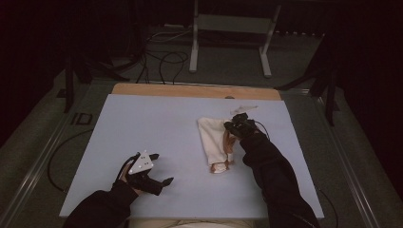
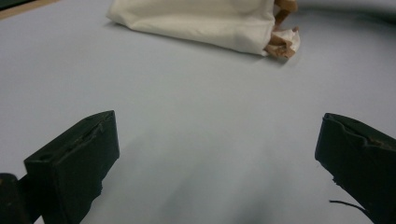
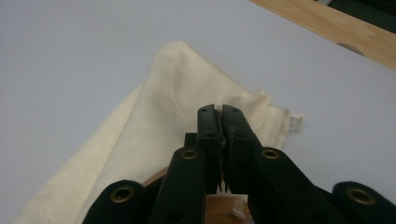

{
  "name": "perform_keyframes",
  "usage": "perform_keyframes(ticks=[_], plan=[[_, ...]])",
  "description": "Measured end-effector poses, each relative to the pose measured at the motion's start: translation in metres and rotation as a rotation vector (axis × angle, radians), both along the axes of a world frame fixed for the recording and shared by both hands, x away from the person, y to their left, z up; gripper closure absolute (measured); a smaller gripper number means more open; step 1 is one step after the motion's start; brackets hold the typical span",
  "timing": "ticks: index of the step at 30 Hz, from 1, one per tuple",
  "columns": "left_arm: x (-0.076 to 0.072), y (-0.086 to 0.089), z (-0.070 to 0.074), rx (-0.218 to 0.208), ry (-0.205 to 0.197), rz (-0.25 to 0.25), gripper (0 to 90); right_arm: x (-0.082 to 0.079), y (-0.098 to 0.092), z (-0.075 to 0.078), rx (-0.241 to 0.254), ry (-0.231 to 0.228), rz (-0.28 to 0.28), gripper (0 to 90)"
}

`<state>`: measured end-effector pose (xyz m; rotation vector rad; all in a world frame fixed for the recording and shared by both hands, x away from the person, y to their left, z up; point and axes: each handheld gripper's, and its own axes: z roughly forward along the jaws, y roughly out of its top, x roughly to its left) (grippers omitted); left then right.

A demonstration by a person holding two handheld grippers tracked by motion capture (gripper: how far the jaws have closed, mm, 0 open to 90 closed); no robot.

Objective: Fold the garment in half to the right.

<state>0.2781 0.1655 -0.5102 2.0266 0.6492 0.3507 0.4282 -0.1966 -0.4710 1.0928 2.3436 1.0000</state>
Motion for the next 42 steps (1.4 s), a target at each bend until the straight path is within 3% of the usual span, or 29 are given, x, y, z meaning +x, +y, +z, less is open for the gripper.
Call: perform_keyframes(ticks=[6,7,12,17,27,32,34,35,36,37,39,42], plan=[[0.001,0.003,0.000,0.000,-0.022,0.021,1.0,0.000,-0.013,-0.004,0.002,0.005,-0.029,86.0],[0.001,0.004,0.000,-0.002,-0.033,0.025,1.1,0.000,-0.017,-0.007,-0.001,0.006,-0.037,82.7],[0.002,0.005,-0.001,-0.010,-0.034,0.031,1.1,0.003,-0.027,-0.012,0.002,0.022,-0.067,82.2],[0.002,0.004,-0.002,-0.005,-0.035,0.032,1.1,0.005,-0.035,-0.024,-0.011,0.055,-0.076,86.8],[0.002,0.004,-0.002,-0.002,-0.032,0.033,1.1,-0.007,-0.044,-0.025,0.006,0.029,-0.106,86.7],[0.002,0.003,-0.003,-0.001,-0.031,0.031,1.1,-0.008,-0.047,-0.039,0.001,0.073,-0.116,85.9],[0.002,0.003,-0.003,-0.001,-0.029,0.031,1.1,-0.006,-0.047,-0.048,-0.016,0.093,-0.128,82.0],[0.003,0.003,-0.004,0.002,-0.027,0.030,1.1,-0.005,-0.047,-0.049,0.003,0.095,-0.133,81.1],[0.003,0.003,-0.004,0.002,-0.027,0.030,1.1,-0.005,-0.047,-0.049,0.003,0.095,-0.133,81.1],[0.003,0.003,-0.005,0.002,-0.023,0.028,1.1,-0.004,-0.048,-0.049,0.021,0.110,-0.127,75.2],[0.003,0.002,-0.005,0.006,-0.023,0.026,1.1,-0.003,-0.048,-0.046,0.000,0.112,-0.127,71.8],[0.002,0.002,-0.005,0.001,-0.024,0.025,1.1,-0.002,-0.049,-0.041,0.008,0.107,-0.127,68.6]])
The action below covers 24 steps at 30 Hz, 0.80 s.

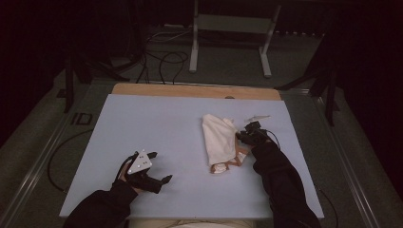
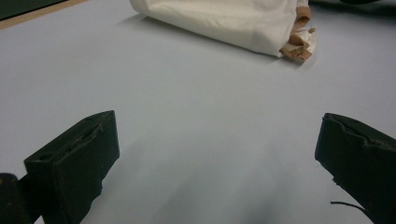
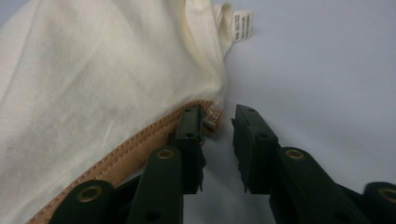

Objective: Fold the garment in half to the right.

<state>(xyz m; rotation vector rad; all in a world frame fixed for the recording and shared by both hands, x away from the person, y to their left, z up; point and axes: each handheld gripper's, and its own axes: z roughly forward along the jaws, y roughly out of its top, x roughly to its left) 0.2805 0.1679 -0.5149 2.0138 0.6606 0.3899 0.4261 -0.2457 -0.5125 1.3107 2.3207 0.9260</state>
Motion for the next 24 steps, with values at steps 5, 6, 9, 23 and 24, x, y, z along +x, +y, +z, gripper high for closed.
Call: perform_keyframes(ticks=[5,6,9,23,24], plan=[[0.000,0.000,0.001,-0.004,-0.003,0.001,1.1,0.006,-0.001,0.023,-0.005,-0.049,-0.004,59.6],[0.000,0.000,0.001,-0.006,-0.004,0.002,1.1,0.008,0.000,0.027,0.003,-0.058,-0.006,58.6],[0.000,0.000,0.001,-0.012,-0.005,0.000,1.1,0.015,0.005,0.039,0.040,-0.088,0.014,55.5],[-0.001,0.001,0.003,-0.035,-0.011,-0.014,1.1,0.066,0.045,0.020,0.031,-0.014,0.026,66.6],[-0.001,0.001,0.003,-0.038,-0.010,-0.015,1.1,0.068,0.046,0.017,0.032,-0.005,0.023,67.0]])
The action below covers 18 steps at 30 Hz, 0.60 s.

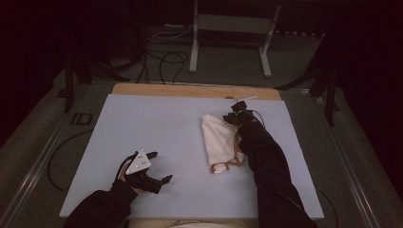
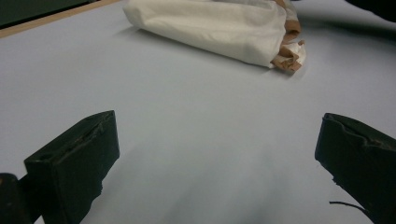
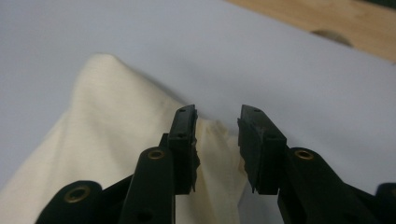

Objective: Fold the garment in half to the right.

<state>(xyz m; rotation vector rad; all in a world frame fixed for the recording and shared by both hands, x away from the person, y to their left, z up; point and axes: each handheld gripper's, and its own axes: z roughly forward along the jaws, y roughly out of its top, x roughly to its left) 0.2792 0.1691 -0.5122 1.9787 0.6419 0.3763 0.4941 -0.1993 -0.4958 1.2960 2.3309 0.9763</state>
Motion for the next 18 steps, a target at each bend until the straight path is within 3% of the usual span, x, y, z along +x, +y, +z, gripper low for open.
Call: perform_keyframes(ticks=[2,6,7,10,12,18], plan=[[0.000,0.000,0.000,-0.002,-0.001,-0.002,1.1,0.003,0.002,-0.004,-0.003,0.013,0.003,69.2],[0.000,0.000,0.000,-0.005,0.004,-0.003,1.1,0.004,0.004,-0.010,-0.046,0.020,0.013,86.1],[0.000,0.000,0.000,-0.005,0.004,-0.003,1.1,0.004,0.004,-0.010,-0.046,0.020,0.013,86.1],[0.000,0.000,0.000,-0.005,0.003,-0.004,1.1,-0.002,0.002,-0.002,-0.045,-0.042,-0.004,89.7],[0.000,0.000,0.000,-0.005,0.002,-0.004,1.1,-0.004,-0.001,0.003,-0.021,-0.060,-0.011,89.8],[0.000,-0.001,-0.001,-0.003,0.003,-0.004,1.1,-0.008,-0.012,0.013,-0.012,-0.114,-0.052,89.8]])
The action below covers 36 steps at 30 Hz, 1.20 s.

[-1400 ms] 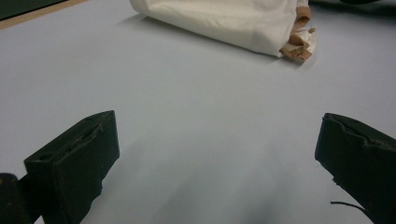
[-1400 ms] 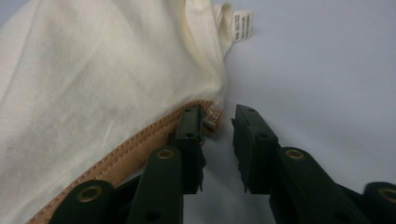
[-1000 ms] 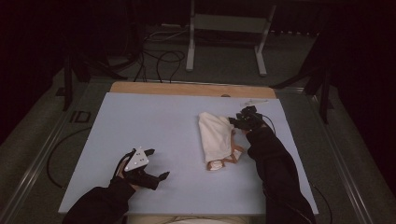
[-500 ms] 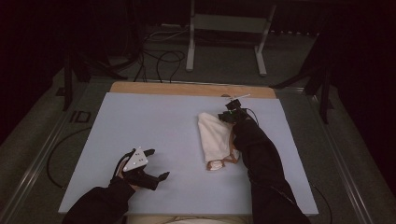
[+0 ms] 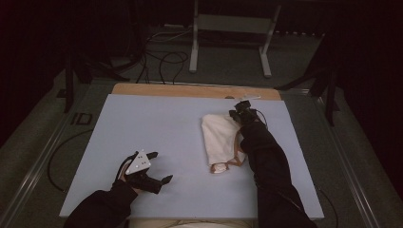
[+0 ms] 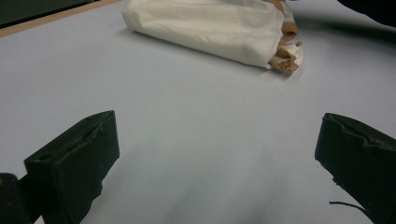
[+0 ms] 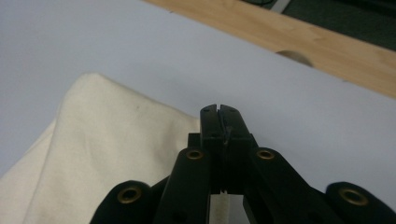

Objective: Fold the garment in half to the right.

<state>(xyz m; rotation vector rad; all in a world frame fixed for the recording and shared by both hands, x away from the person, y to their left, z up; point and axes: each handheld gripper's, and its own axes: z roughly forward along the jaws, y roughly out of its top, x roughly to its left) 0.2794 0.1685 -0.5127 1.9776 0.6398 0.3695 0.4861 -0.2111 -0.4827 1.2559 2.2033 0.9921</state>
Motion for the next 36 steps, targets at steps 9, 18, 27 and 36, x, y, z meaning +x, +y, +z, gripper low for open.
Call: perform_keyframes(ticks=[9,18,27,36], plan=[[0.000,0.001,0.000,0.000,0.000,0.003,1.1,0.004,-0.006,-0.004,-0.025,-0.018,-0.068,89.8],[0.000,0.001,0.000,-0.003,0.000,0.004,1.1,0.010,-0.006,-0.021,-0.071,0.029,-0.124,89.7],[0.000,0.001,0.000,0.000,0.000,0.004,1.1,0.013,-0.007,-0.037,-0.082,0.072,-0.124,89.2],[0.000,0.001,-0.001,0.006,-0.002,0.006,1.1,0.014,-0.008,-0.037,-0.068,0.084,-0.124,83.6]])
